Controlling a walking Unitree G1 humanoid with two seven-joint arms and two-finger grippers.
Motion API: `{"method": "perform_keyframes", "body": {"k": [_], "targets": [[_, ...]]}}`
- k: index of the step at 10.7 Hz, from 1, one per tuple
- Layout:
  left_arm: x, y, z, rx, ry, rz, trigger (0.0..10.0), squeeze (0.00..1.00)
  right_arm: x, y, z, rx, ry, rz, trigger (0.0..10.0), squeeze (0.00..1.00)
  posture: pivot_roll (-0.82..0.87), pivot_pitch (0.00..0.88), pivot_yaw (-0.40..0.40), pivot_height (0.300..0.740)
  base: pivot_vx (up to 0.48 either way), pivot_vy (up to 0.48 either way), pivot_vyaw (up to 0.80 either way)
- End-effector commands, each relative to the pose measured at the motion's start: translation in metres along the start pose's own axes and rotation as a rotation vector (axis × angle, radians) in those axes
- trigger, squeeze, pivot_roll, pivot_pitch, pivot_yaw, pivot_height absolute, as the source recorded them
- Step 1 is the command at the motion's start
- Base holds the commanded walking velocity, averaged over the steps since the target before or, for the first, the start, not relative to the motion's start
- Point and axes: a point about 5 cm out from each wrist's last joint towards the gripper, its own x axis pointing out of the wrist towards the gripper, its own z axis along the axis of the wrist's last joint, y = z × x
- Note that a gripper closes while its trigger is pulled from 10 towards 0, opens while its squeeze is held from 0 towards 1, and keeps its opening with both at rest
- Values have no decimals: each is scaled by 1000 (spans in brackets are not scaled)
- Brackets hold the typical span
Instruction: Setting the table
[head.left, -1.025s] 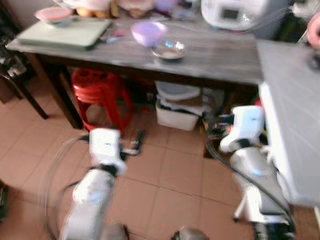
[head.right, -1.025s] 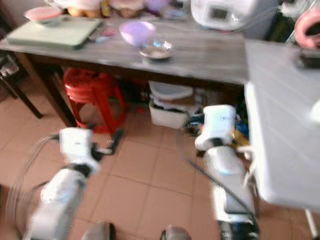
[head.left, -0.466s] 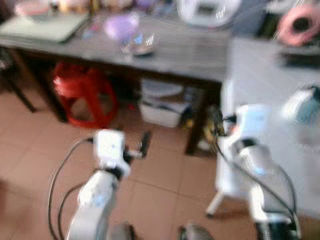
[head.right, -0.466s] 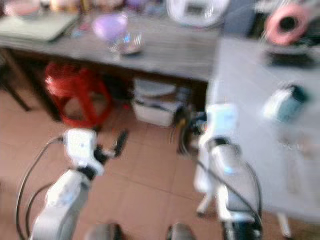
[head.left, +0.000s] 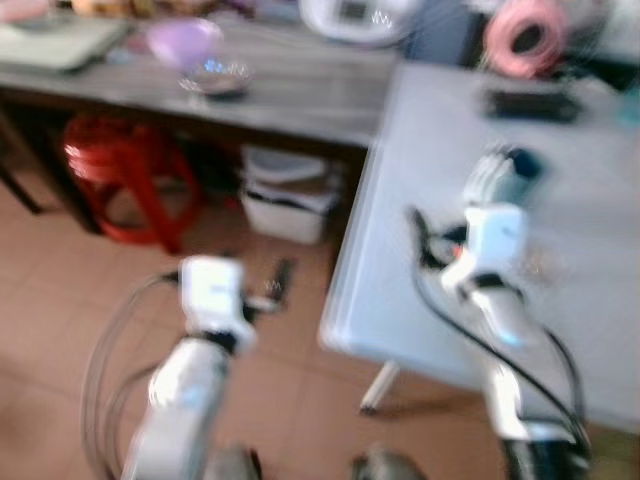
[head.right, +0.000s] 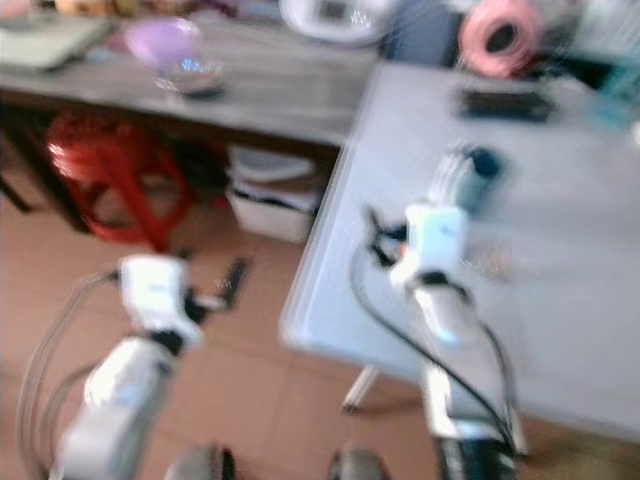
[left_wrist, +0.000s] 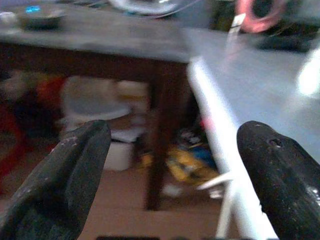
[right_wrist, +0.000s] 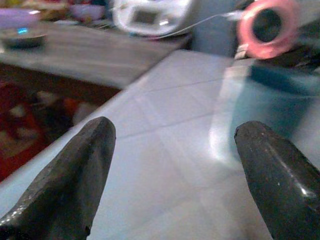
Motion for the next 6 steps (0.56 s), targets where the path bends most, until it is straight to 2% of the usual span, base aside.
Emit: {"method": "perform_keyframes", "body": {"k": [1,2,6], "targets": [[-2,7,2,14,-2,15,10000,0,1,7,3,9,-15,17,10000,0,18,122,-2,740,0,-469,0],[-2,6,2,14,-3,15,10000,0,1,7,4,9,-16,18,10000,0,17,122,-3,740,0,-458,0],[-2,8,3,9,-16,27,10000,0,6,8,5,10,-18,19,10000,0,20,131,-8,740,0,0,0]]}}
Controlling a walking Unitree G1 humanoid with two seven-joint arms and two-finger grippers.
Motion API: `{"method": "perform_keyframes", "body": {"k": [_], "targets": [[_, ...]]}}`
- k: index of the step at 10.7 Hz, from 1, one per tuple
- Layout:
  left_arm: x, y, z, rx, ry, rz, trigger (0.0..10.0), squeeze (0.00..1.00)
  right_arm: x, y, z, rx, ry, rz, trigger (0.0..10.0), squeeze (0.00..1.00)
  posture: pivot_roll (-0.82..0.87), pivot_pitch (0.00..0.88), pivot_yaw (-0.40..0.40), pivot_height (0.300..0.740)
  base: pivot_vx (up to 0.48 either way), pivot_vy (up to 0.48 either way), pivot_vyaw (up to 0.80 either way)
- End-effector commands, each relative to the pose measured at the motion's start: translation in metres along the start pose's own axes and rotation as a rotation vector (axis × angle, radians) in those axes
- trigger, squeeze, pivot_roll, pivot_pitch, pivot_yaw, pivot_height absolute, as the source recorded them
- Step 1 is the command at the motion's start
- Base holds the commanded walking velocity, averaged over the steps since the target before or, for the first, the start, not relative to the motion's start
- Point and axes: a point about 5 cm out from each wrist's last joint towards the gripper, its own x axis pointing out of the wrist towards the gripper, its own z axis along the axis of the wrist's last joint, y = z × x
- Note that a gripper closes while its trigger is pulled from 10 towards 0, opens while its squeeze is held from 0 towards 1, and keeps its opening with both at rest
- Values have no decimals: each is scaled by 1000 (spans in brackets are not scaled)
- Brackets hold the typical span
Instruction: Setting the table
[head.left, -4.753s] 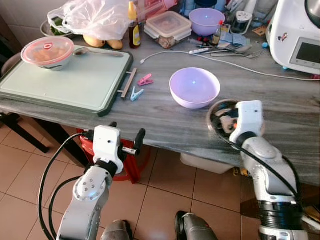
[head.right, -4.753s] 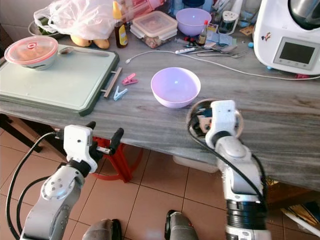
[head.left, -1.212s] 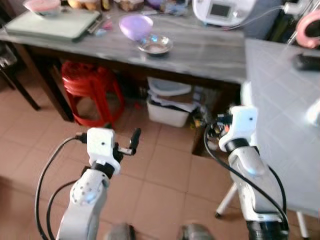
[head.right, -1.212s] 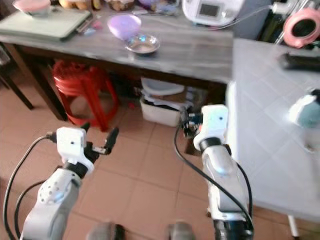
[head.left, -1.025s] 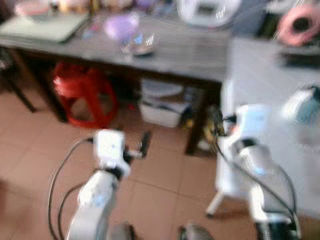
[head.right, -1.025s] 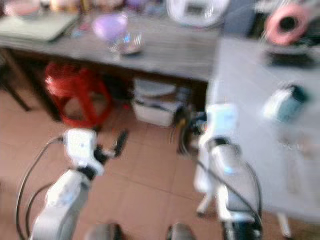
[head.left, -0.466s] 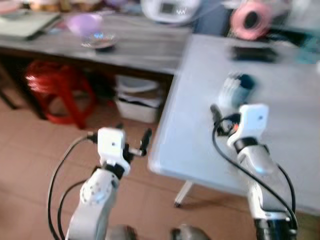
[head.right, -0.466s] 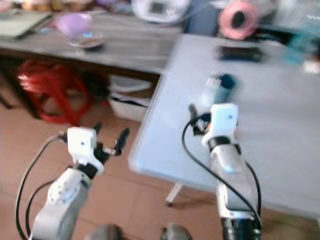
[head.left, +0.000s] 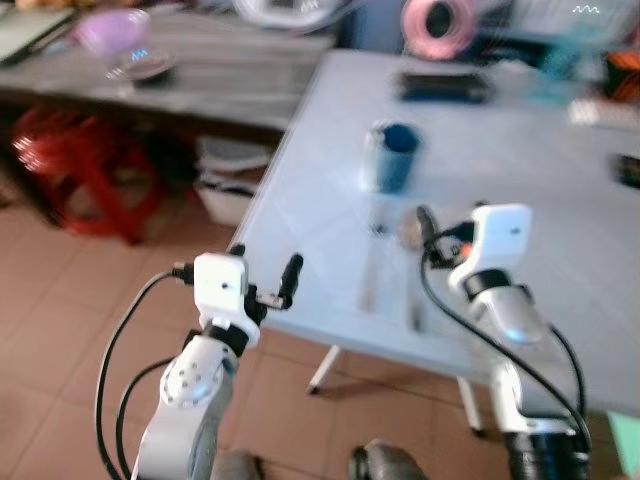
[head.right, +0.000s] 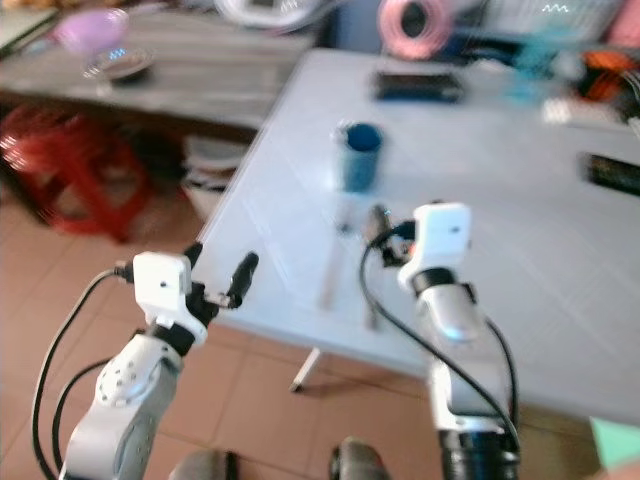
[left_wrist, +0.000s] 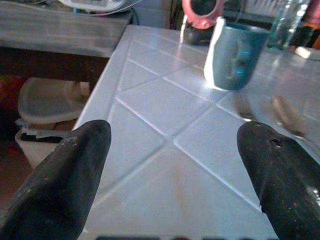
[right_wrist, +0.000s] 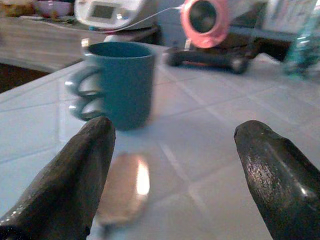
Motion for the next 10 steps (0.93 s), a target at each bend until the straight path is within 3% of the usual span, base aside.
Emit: {"method": "perform_keyframes", "body": {"k": [1,10], "targets": [[-3,5,1,10,0,22,10000,0,3,7,2,8,-4,16,10000,0,22,135,-9,740,0,0,0],[-5,1,-1,9,7,16,10000,0,2,7,-1,10,17,29,10000,0,21,150,-18,740,0,0,0]]}}
